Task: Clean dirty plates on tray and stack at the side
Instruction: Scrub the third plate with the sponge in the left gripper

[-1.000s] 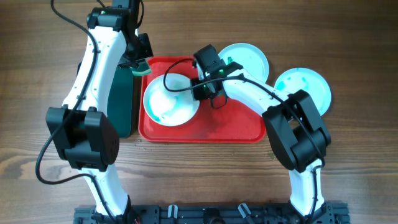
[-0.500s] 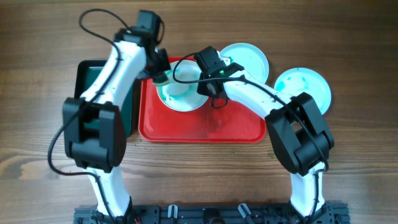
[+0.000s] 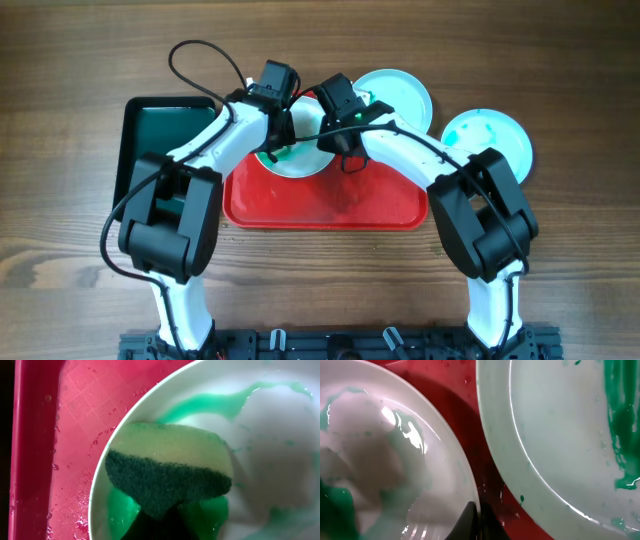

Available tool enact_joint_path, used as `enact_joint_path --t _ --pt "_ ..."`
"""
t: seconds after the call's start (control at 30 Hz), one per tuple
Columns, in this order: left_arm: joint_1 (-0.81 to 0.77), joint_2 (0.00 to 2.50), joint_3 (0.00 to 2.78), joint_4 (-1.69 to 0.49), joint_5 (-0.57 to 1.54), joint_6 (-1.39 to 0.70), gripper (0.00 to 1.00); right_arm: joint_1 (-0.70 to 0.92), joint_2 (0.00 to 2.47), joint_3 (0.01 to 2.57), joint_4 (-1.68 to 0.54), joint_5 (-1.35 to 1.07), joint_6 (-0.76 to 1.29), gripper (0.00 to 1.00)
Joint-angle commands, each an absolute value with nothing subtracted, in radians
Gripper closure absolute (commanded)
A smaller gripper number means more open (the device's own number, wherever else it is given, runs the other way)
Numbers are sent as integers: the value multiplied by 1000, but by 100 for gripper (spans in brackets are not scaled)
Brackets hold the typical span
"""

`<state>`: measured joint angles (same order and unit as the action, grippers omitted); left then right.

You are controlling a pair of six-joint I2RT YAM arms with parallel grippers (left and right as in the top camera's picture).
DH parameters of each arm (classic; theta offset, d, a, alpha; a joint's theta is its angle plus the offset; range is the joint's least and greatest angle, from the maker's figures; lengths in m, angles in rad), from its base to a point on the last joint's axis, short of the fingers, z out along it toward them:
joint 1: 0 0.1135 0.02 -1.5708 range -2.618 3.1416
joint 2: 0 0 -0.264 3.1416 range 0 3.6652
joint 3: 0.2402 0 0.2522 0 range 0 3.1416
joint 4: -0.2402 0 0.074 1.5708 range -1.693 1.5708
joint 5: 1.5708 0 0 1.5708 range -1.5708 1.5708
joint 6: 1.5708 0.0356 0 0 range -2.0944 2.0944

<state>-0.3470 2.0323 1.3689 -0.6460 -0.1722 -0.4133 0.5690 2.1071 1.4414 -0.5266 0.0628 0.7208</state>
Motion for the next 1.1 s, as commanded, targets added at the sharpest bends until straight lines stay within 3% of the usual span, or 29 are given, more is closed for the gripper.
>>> enact_joint_path --t 0.0,0.17,0.33,0.4,0.6,0.7,0.83,1.07 --pt "-307 2043 1337 -588 -297 -342 96 562 2104 1419 -528 50 682 96" --pt "-297 2043 1337 -556 -261 -164 96 561 2104 1419 -527 51 679 96" --pt "-308 2042 1337 -730 307 104 96 551 2104 1419 -516 50 656 96" --pt "-308 2042 1337 -803 437 183 96 541 2104 1419 -516 42 657 96" --pt "-307 2042 1337 -810 519 205 96 532 2104 1419 -517 21 657 96" --pt "-304 2042 1337 -729 363 85 96 532 2104 1419 -518 20 656 96" --pt "-304 2042 1337 -691 -21 -112 96 532 2104 1419 -518 21 654 96" --pt "-304 2042 1337 -646 -329 -143 96 532 2104 1418 -518 21 654 96"
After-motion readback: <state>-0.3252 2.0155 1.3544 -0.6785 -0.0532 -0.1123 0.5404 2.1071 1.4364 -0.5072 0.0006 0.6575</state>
